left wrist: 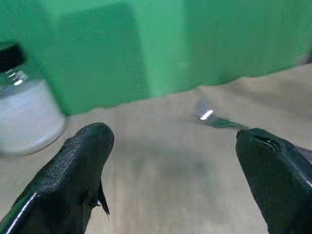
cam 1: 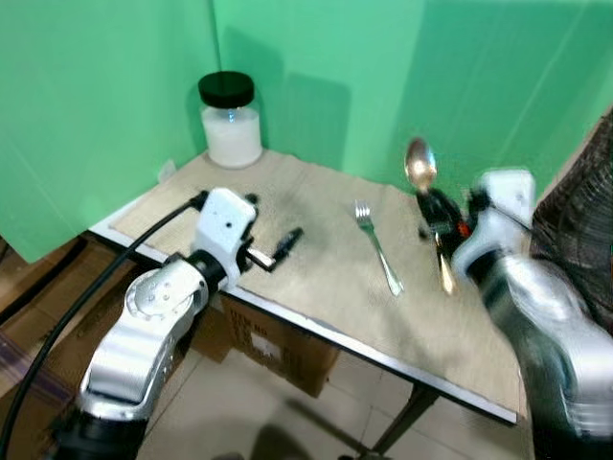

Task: Setting the table

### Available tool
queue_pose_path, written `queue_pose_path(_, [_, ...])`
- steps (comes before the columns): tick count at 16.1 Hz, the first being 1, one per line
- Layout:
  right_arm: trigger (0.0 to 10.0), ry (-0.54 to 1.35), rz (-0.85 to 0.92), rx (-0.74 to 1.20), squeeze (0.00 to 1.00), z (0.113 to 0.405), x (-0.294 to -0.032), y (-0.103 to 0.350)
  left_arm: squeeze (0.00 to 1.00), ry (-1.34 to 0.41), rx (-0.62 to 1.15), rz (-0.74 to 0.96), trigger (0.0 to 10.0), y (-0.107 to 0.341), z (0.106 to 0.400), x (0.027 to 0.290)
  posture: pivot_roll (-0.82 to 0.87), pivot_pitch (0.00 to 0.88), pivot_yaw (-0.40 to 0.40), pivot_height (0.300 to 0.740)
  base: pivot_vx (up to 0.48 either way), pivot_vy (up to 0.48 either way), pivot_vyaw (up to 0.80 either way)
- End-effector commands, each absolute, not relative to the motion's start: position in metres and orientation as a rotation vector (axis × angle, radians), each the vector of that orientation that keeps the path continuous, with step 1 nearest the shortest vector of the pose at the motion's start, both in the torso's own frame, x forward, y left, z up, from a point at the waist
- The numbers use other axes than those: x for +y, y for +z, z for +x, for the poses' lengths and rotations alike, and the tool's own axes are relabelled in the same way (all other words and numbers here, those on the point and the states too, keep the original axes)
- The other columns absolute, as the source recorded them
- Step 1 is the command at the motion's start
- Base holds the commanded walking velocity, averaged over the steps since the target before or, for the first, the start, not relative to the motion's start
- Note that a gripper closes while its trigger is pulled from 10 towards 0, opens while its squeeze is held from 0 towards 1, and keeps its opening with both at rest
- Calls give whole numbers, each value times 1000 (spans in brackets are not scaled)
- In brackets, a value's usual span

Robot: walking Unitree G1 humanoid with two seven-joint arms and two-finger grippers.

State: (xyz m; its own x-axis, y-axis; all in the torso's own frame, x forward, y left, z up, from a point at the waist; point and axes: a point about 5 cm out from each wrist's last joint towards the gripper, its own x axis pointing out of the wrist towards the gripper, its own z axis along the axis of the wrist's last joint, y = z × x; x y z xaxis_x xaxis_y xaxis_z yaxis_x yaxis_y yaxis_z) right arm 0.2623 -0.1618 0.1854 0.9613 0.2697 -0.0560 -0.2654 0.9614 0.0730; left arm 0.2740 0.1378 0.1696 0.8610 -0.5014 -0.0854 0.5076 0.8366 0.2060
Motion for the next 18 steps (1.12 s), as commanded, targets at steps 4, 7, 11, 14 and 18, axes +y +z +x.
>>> queue_pose_path(4, [6157, 195, 118, -35, 0, 225, -154, 199, 0, -454, -49, 156, 10000, 179, 265, 134, -21, 0, 10, 740, 0, 0, 0])
queue_pose_path(7, [10000, 205, 105, -38, 0, 223, -147, 197, 0, -414, -60, 157, 10000, 182, 270, 138, -15, 0, 9, 740, 0, 0, 0])
queue_pose_path(11, [10000, 164, 79, -18, 0, 221, -151, 193, 0, -376, -57, 160, 10000, 184, 273, 140, -6, 0, -1, 740, 0, 0, -766])
queue_pose_path(14, [10000, 125, 63, 11, 0, 222, -154, 187, 0, -281, -31, 154, 10000, 180, 273, 152, 8, 0, 2, 740, 0, 0, -800])
queue_pose_path(18, [10000, 87, 71, 45, 0, 219, -154, 177, 0, -227, -20, 158, 10000, 178, 267, 161, 35, 0, -21, 740, 0, 0, -800])
